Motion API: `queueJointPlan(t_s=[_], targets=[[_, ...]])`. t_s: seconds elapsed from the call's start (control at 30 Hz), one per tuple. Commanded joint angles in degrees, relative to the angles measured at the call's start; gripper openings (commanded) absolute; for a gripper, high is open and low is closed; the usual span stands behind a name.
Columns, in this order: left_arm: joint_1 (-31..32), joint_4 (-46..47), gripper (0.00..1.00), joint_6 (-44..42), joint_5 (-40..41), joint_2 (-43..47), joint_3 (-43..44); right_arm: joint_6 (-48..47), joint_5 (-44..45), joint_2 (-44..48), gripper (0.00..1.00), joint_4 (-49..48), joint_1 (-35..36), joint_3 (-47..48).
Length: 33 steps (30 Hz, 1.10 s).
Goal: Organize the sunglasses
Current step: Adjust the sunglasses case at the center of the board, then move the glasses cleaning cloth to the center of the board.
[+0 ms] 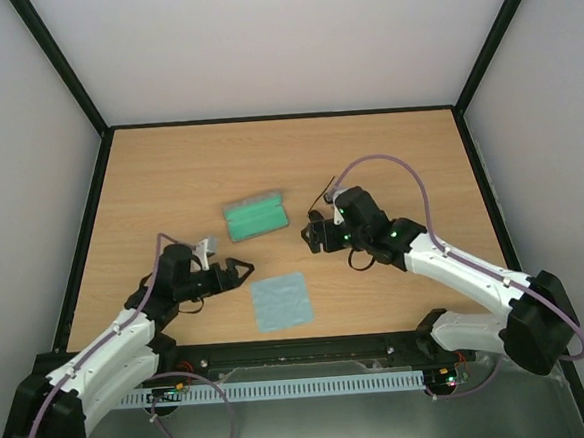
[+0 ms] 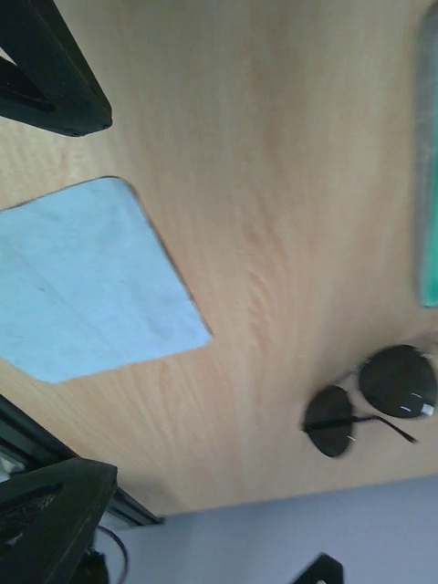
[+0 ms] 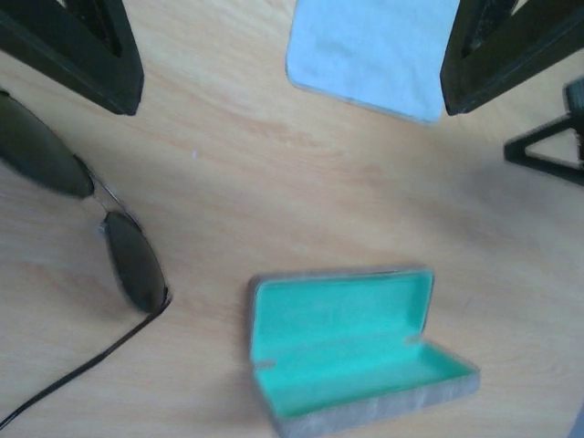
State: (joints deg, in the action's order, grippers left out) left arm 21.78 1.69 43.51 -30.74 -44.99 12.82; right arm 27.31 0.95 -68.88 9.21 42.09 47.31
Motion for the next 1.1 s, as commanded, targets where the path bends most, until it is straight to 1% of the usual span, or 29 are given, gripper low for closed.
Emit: queueJointPlan(t_s=[0.0,0.03,0.1,0.17,0.23,0.27,0.3,0.37,0.43,0.57,0.63,0.83,1.0,1.07], targets=[[8.4,-6.6,0.99,1.2,9.6,-0.5,0.9,1.0,-8.7,0.7,0.77,6.1,0.4,-3.7],[11.7,-7.1,0.99,1.6,13.1,-0.9,1.0,1.3,-9.0,0.3,0.65,6.0,0.8,-4.5],[16.5,-8.7,0.94,2.4,19.5,-0.6,1.0,2.5,-7.0,0.4,0.53,4.4,2.5,-6.7],[19.9,-10.6,0.86,3.5,25.5,0.4,0.7,4.3,-3.3,0.8,0.49,2.5,5.0,-8.8],[21.2,-11.8,0.75,4.3,29.0,1.7,0.0,5.7,-1.3,0.0,0.38,0.6,6.8,-9.9],[21.5,-12.1,0.68,4.5,30.2,2.2,-0.3,6.2,0.0,-0.9,0.35,-0.1,7.8,-10.0],[21.6,-12.7,0.62,4.6,31.4,2.7,-0.3,6.7,1.3,-2.5,0.33,-0.6,8.8,-10.0],[21.7,-13.3,0.54,4.5,33.2,2.9,0.2,6.8,2.6,-5.5,0.31,-2.0,10.5,-9.5],[21.8,-12.7,0.49,4.2,34.0,1.7,0.9,6.7,3.9,-9.7,0.3,-2.6,12.5,-7.6],[22.2,-11.3,0.39,2.8,33.9,-3.8,2.9,6.6,8.0,-17.5,0.27,-2.1,15.8,-2.8],[22.5,-10.3,0.37,2.9,33.5,-5.0,3.0,6.8,8.1,-19.9,0.23,-2.5,16.2,-1.3],[22.9,-8.8,0.37,3.7,32.9,-4.8,2.3,7.5,9.5,-22.7,0.23,-2.7,16.9,0.2],[22.9,-8.6,0.41,3.6,33.0,-4.8,2.3,7.3,11.9,-24.2,0.25,-1.1,16.9,1.3],[22.9,-8.4,0.45,3.5,32.8,-5.4,2.5,7.2,12.1,-24.9,0.25,-1.1,17.0,1.5]])
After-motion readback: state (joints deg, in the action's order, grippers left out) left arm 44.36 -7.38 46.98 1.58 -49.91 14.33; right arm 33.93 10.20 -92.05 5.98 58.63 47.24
